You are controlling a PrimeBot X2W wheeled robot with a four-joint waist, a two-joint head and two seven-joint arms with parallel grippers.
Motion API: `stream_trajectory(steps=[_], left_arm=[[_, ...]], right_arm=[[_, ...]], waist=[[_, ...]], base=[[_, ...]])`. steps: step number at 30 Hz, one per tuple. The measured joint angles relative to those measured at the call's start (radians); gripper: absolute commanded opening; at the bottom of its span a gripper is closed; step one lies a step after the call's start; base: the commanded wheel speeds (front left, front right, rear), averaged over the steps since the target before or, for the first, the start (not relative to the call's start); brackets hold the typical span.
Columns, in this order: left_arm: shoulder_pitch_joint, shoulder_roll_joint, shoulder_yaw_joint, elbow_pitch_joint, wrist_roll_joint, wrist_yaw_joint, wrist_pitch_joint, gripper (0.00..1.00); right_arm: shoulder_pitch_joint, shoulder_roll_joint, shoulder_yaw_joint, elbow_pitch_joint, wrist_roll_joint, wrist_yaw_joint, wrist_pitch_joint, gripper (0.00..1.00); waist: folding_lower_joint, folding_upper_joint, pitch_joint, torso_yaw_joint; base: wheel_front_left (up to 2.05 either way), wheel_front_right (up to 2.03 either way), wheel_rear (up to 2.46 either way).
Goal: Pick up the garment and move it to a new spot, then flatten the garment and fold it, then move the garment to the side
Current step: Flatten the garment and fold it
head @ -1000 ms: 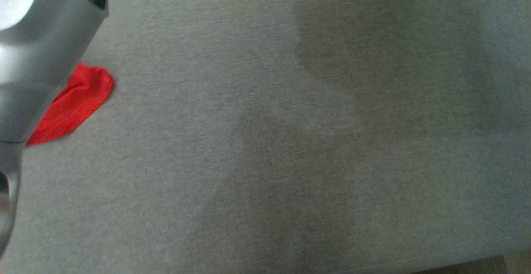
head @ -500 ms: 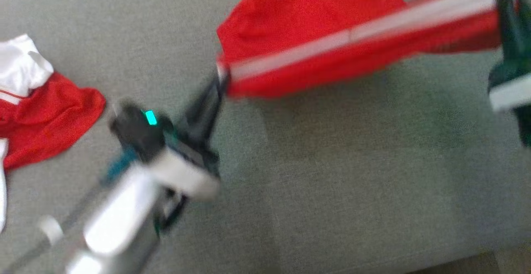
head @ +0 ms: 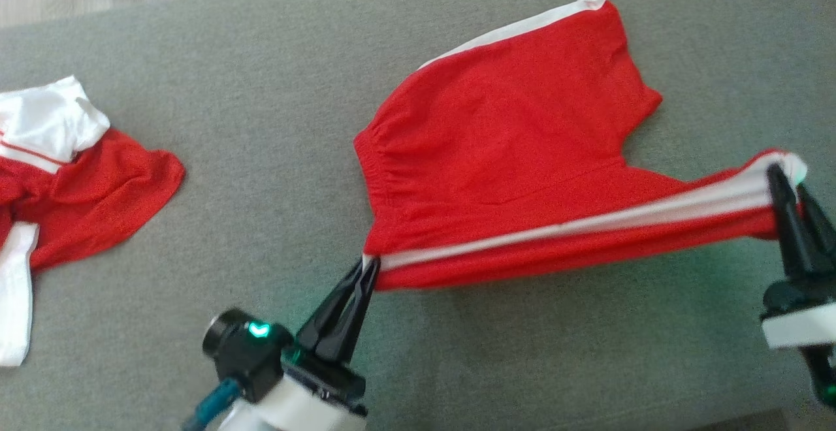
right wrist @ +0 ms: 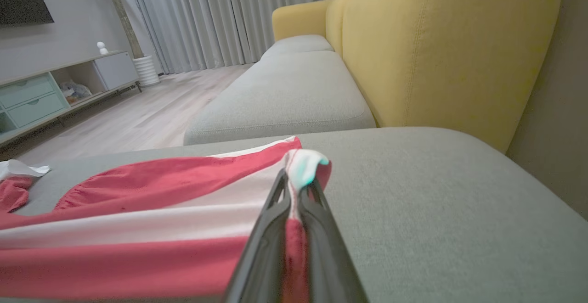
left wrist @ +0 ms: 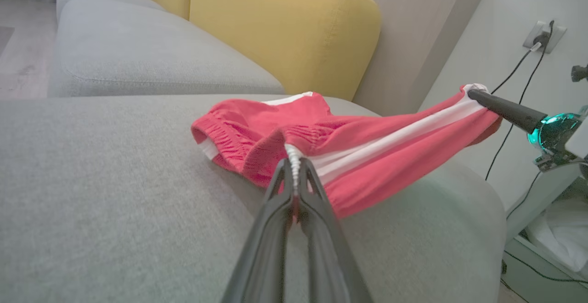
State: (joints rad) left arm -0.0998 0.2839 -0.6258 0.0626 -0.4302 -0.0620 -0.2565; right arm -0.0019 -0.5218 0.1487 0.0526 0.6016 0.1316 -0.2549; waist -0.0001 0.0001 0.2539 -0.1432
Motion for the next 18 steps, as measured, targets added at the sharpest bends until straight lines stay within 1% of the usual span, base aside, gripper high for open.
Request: stream_trajectory(steps=[3, 9, 13, 18], left_arm=[[-0.044, -0.016, 0.011, 0.000, 0.010, -0.006, 0.000, 0.00], [-0.240, -0.077, 0.033, 0.094, 0.021, -0.008, 0.010, 0.00], [-0.365, -0.108, 0.039, 0.187, 0.026, -0.010, 0.038, 0.00], [-0.490, -0.150, 0.044, 0.295, 0.026, -0.009, 0.062, 0.00]], right_arm=[[-0.047, 0.026, -0.029, 0.008, -0.042, 0.000, 0.021, 0.00], [-0.250, 0.076, -0.050, 0.146, -0.129, 0.000, 0.071, 0.00], [-0.411, 0.079, -0.011, 0.247, -0.147, 0.000, 0.081, 0.00], [-0.599, 0.076, 0.065, 0.400, -0.165, 0.000, 0.088, 0.00]], waist=[[0.0000, 0.0000, 0.013, 0.011], [0.0002, 0.0000, 0.056, 0.038], [0.0003, 0.0000, 0.102, 0.057], [0.0004, 0.0000, 0.160, 0.087]], base=[[0.00, 0.00, 0.00], [0.00, 0.00, 0.00], [0.00, 0.00, 0.00], [0.00, 0.00, 0.00]])
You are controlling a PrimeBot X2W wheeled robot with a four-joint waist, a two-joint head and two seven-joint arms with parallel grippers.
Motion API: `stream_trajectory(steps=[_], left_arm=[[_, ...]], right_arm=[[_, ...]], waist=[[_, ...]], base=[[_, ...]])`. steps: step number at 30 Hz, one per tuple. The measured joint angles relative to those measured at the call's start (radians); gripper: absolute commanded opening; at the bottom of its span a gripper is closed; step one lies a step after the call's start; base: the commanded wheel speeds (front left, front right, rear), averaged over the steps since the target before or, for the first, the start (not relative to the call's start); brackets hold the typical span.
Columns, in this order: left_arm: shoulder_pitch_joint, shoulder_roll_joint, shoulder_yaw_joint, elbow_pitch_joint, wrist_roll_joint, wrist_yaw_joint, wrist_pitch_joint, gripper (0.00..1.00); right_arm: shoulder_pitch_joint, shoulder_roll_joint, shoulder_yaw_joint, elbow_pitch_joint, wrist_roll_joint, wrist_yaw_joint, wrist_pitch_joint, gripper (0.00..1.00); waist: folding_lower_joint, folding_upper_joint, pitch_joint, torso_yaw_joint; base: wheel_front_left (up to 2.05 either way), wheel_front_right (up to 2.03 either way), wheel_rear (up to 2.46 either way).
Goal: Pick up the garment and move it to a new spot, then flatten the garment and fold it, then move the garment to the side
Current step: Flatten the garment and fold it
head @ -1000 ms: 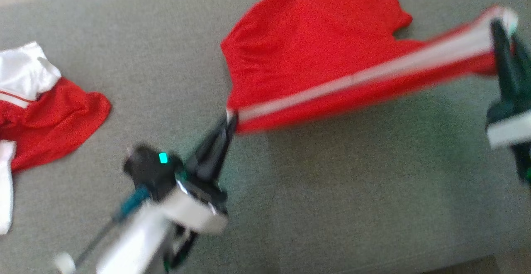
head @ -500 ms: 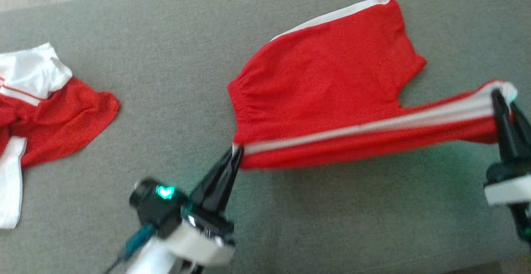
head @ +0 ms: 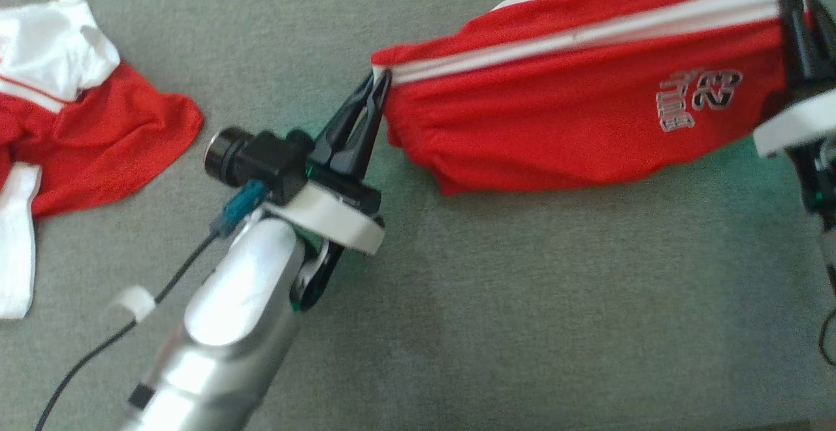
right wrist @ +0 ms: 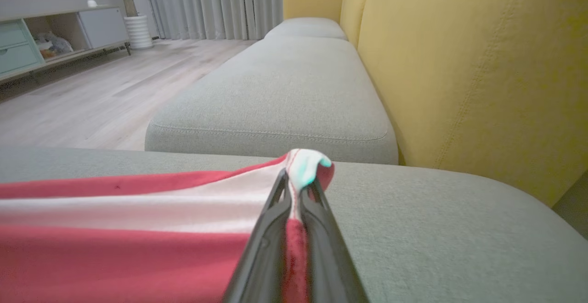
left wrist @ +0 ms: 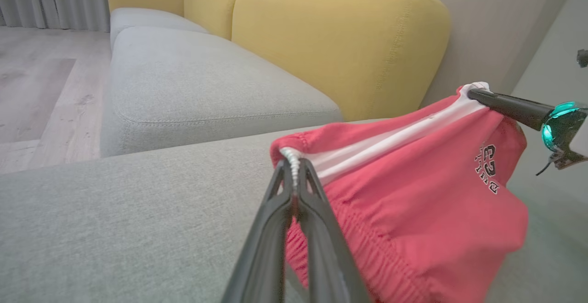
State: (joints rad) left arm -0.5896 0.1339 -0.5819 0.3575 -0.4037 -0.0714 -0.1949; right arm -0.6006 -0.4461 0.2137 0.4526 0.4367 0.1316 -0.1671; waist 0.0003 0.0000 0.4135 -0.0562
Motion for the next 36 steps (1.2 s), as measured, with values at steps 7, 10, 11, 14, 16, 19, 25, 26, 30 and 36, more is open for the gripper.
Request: stream_trajectory(steps=[7, 10, 11, 14, 16, 19, 25, 26, 30, 36], left_arm=[[-0.103, -0.045, -0.001, 0.121, 0.006, 0.007, -0.002, 0.00], [-0.131, -0.062, -0.007, 0.164, 0.001, 0.000, -0.009, 0.11], [-0.141, -0.066, -0.011, 0.178, 0.000, -0.001, -0.014, 0.22], [-0.169, -0.076, -0.019, 0.223, 0.000, -0.008, -0.028, 0.44], [-0.177, -0.077, -0.021, 0.244, 0.000, -0.007, -0.038, 1.00], [-0.178, -0.082, -0.022, 0.258, 0.007, 0.014, -0.053, 1.00], [-0.076, -0.082, 0.051, 0.106, 0.077, 0.098, -0.059, 1.00], [-0.038, -0.083, 0.073, 0.064, 0.091, 0.117, -0.061, 1.00], [0.142, -0.082, 0.154, -0.102, 0.155, 0.179, -0.062, 1.00], [0.361, -0.083, 0.212, -0.308, 0.211, 0.217, -0.062, 1.00]], right_arm=[[-0.172, -0.002, 0.099, 0.202, 0.001, 0.000, -0.032, 0.00], [-0.222, -0.002, 0.136, 0.275, 0.008, 0.000, -0.040, 0.00], [-0.235, -0.002, 0.146, 0.297, 0.015, 0.000, -0.044, 0.02], [-0.263, 0.000, 0.170, 0.352, 0.031, 0.000, -0.055, 1.00], [-0.271, 0.000, 0.174, 0.375, 0.040, 0.000, -0.064, 1.00], [-0.270, 0.000, 0.198, 0.380, 0.050, 0.000, -0.077, 1.00], [-0.199, -0.002, 0.220, 0.333, 0.112, 0.000, -0.081, 1.00], [-0.176, -0.002, 0.218, 0.331, 0.129, 0.000, -0.081, 1.00], [-0.080, -0.009, 0.194, 0.347, 0.210, 0.000, -0.078, 1.00], [-0.059, -0.050, 0.111, 0.468, 0.307, 0.000, 0.001, 1.00]], waist=[[0.0000, 0.0000, 0.053, 0.041], [-0.0001, 0.0000, 0.070, 0.055], [-0.0001, 0.0000, 0.074, 0.059], [-0.0001, 0.0000, 0.082, 0.067], [-0.0001, 0.0000, 0.080, 0.069], [-0.0003, 0.0000, 0.069, 0.074], [-0.0004, 0.0000, 0.020, 0.083], [-0.0004, 0.0000, 0.010, 0.086], [-0.0005, 0.0000, -0.031, 0.101], [-0.0006, 0.0000, -0.077, 0.176]], base=[[0.00, 0.00, 0.00], [0.00, 0.00, 0.00], [0.00, 0.00, 0.00], [0.00, 0.00, 0.00], [0.00, 0.00, 0.00], [0.00, 0.00, 0.00], [0.00, 0.00, 0.00], [0.00, 0.00, 0.00], [0.00, 0.00, 0.00], [0.00, 0.00, 0.00]])
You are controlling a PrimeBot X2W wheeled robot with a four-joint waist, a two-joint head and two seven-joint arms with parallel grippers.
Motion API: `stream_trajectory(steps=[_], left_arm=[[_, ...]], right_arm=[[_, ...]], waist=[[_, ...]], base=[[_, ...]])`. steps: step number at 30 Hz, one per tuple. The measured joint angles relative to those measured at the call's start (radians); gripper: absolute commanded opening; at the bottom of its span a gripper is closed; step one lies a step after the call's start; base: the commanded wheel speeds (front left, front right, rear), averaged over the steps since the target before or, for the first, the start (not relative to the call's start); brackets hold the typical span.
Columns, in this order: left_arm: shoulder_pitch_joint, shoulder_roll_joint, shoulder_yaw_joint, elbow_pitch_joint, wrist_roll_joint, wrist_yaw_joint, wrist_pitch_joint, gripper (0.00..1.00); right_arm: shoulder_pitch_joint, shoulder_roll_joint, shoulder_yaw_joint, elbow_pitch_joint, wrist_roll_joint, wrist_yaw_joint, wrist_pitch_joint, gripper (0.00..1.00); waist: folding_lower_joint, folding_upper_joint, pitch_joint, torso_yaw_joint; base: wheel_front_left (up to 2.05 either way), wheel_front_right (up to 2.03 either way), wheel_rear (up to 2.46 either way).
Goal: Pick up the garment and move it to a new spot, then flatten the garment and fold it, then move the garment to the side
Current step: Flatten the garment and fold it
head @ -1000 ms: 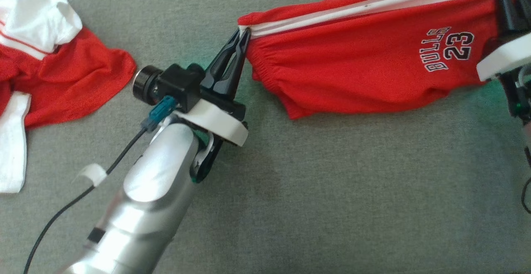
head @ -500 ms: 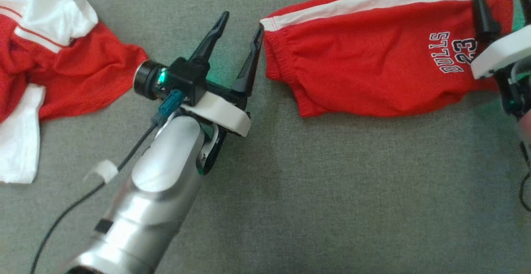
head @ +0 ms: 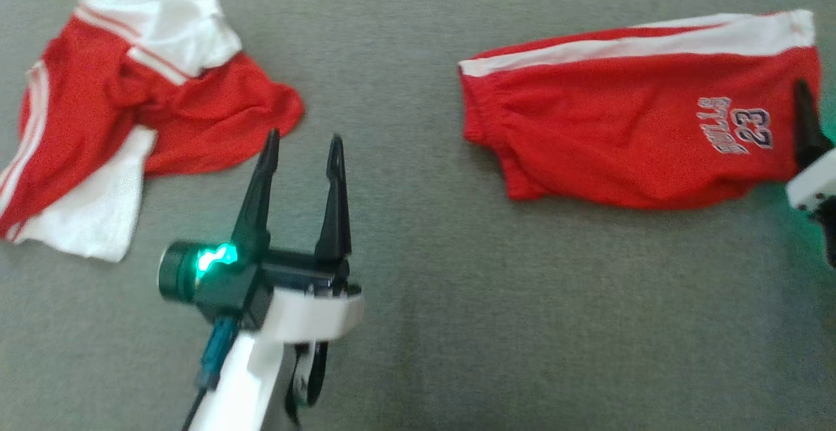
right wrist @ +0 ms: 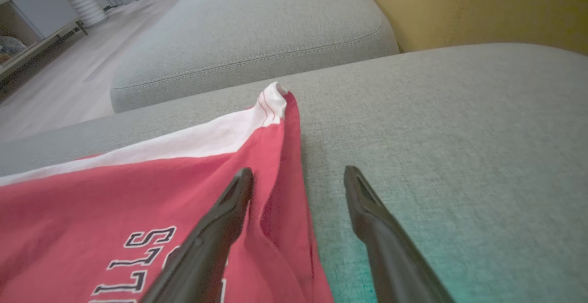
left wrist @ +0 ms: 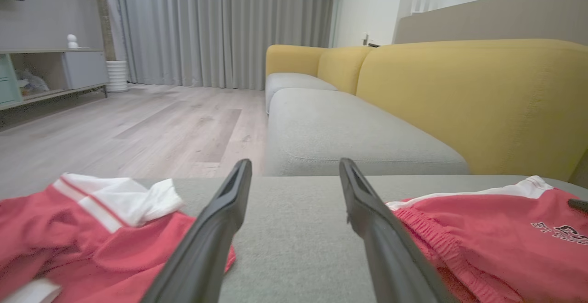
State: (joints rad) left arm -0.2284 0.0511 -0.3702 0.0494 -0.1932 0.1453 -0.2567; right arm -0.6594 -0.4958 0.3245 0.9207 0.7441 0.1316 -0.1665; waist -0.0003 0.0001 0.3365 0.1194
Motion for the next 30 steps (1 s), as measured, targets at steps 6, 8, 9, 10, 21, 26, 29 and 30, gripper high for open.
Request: stream_trajectory(steps=[6, 8, 9, 10, 21, 26, 29, 30], left_arm=[[0.076, 0.000, -0.002, -0.042, 0.001, 0.010, 0.000, 1.00], [0.084, 0.000, -0.003, -0.053, 0.000, 0.014, 0.000, 1.00], [0.084, 0.000, -0.004, -0.055, 0.000, 0.016, 0.000, 1.00], [0.084, 0.000, -0.005, -0.057, 0.000, 0.021, 0.000, 1.00], [0.082, 0.000, -0.004, -0.062, 0.010, 0.017, 0.000, 1.00], [0.078, 0.000, -0.006, -0.049, 0.020, 0.004, 0.000, 1.00], [0.072, 0.000, -0.007, -0.042, 0.020, 0.003, 0.000, 1.00], [0.070, 0.000, -0.007, -0.038, 0.020, 0.000, 0.000, 1.00]], right_arm=[[0.008, 0.002, -0.013, 0.050, 0.073, 0.000, 0.112, 1.00], [0.012, 0.007, -0.006, 0.049, 0.092, 0.000, 0.153, 0.60], [0.011, 0.004, -0.004, 0.048, 0.100, 0.000, 0.169, 0.25], [0.011, 0.000, -0.001, 0.045, 0.103, 0.000, 0.182, 0.00], [0.011, -0.090, 0.038, 0.052, 0.033, 0.000, 0.108, 0.00], [-0.008, -0.143, 0.042, 0.057, -0.014, 0.000, 0.071, 0.00], [-0.045, -0.141, 0.053, 0.014, -0.047, 0.000, 0.049, 0.00], [-0.060, -0.140, 0.060, -0.007, -0.059, 0.000, 0.048, 0.00]], waist=[[0.0001, 0.0000, -0.020, 0.062], [0.0001, 0.0000, -0.026, 0.079], [0.0001, 0.0000, -0.028, 0.084], [0.0001, 0.0000, -0.030, 0.086], [0.0003, 0.0000, -0.027, 0.011], [0.0003, 0.0000, -0.026, -0.029], [0.0003, 0.0000, -0.029, -0.045], [0.0003, 0.0000, -0.031, -0.049]], base=[[0.00, 0.00, 0.00], [0.00, 0.00, 0.00], [0.00, 0.00, 0.00], [0.00, 0.00, 0.00], [0.00, 0.00, 0.00], [0.00, 0.00, 0.00], [0.00, 0.00, 0.00], [0.00, 0.00, 0.00]])
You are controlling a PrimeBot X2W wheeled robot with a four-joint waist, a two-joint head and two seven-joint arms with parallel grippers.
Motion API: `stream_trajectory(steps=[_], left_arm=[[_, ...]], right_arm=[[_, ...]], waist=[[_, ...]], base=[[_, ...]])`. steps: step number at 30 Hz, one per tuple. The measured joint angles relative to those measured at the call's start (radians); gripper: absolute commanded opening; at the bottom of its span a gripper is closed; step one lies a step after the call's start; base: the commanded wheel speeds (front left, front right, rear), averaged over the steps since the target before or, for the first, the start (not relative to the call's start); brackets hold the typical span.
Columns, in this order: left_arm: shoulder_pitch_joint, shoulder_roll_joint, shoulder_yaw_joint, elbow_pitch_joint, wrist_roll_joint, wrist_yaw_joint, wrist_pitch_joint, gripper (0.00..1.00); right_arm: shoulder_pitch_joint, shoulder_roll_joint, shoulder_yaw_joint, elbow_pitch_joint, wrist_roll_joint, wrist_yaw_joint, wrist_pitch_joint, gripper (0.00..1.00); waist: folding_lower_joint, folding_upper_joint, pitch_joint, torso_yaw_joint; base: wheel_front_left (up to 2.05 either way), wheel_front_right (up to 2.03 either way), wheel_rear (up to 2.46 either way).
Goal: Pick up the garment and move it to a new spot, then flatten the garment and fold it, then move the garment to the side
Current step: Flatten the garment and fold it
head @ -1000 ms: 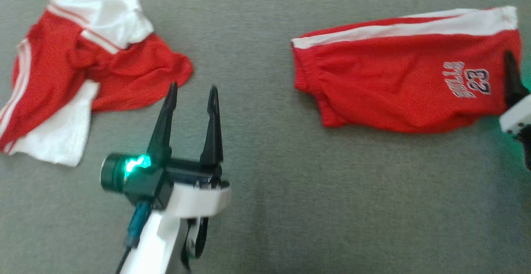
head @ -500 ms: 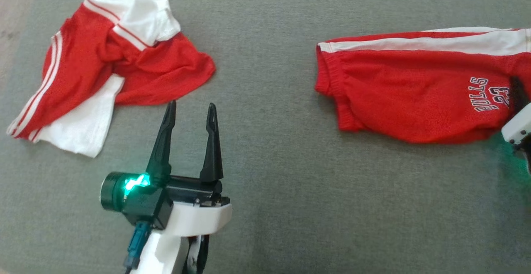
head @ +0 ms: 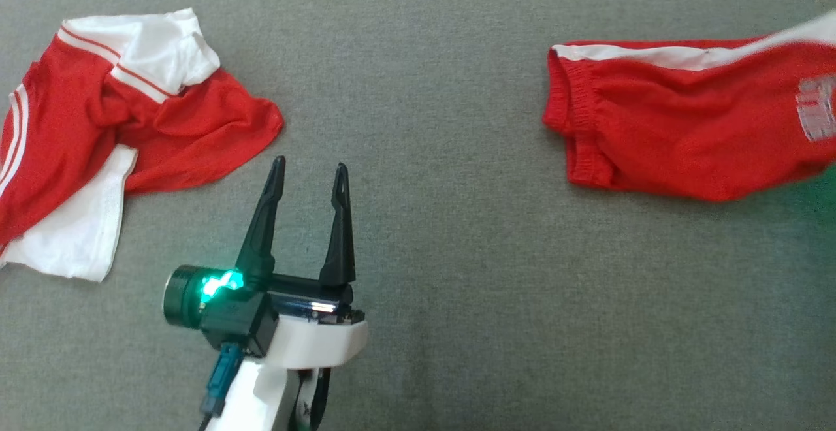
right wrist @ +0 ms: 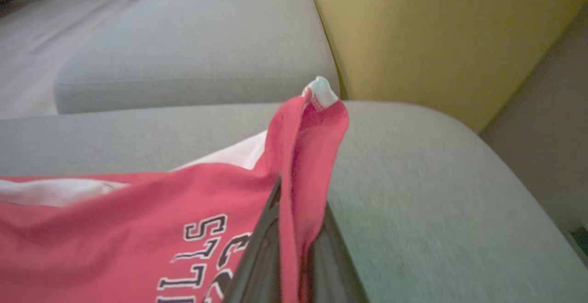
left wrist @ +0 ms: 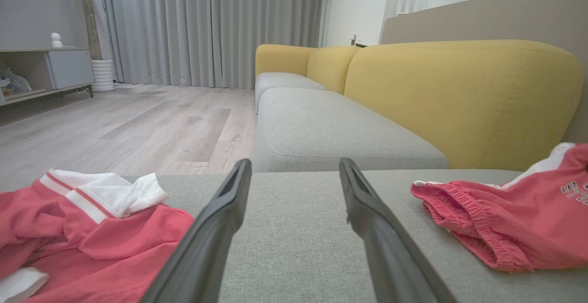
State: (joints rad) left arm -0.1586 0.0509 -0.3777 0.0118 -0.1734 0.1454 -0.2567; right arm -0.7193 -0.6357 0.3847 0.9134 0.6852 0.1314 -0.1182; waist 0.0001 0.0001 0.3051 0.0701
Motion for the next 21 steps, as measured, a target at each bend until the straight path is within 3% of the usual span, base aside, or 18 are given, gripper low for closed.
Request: stream_trajectory(steps=[6, 13, 14, 15, 18, 21], left_arm=[[0.000, 0.000, -0.009, 0.015, 0.000, -0.005, 0.000, 1.00], [0.002, 0.000, -0.011, 0.018, -0.004, -0.005, 0.000, 1.00], [0.003, 0.000, -0.011, 0.019, -0.009, -0.005, 0.000, 1.00], [0.003, 0.000, -0.011, 0.019, -0.015, -0.005, 0.000, 1.00], [0.003, 0.000, -0.018, 0.020, -0.030, -0.004, 0.000, 1.00], [0.003, 0.000, -0.021, 0.019, -0.034, 0.002, 0.000, 1.00]], right_arm=[[-0.046, 0.043, 0.048, -0.174, -0.085, 0.000, 0.003, 0.00], [0.048, 0.146, 0.082, -0.453, -0.108, 0.000, 0.120, 0.01], [0.078, 0.169, 0.084, -0.484, -0.109, 0.000, 0.131, 0.20], [0.111, 0.196, 0.087, -0.509, -0.109, 0.000, 0.146, 1.00], [0.214, 0.275, 0.097, -0.565, -0.100, 0.000, 0.169, 1.00], [0.292, 0.308, 0.060, -0.628, -0.103, 0.000, 0.136, 1.00]], waist=[[-0.0001, 0.0000, -0.021, -0.004], [-0.0001, 0.0000, -0.027, 0.031], [0.0000, 0.0000, -0.026, 0.036], [0.0000, 0.0000, -0.025, 0.039], [0.0000, 0.0000, -0.027, 0.053], [-0.0001, 0.0000, -0.038, 0.061]], base=[[0.00, 0.00, 0.00], [0.00, 0.00, 0.00], [0.00, 0.00, 0.00], [0.00, 0.00, 0.00], [0.00, 0.00, 0.00], [0.00, 0.00, 0.00]])
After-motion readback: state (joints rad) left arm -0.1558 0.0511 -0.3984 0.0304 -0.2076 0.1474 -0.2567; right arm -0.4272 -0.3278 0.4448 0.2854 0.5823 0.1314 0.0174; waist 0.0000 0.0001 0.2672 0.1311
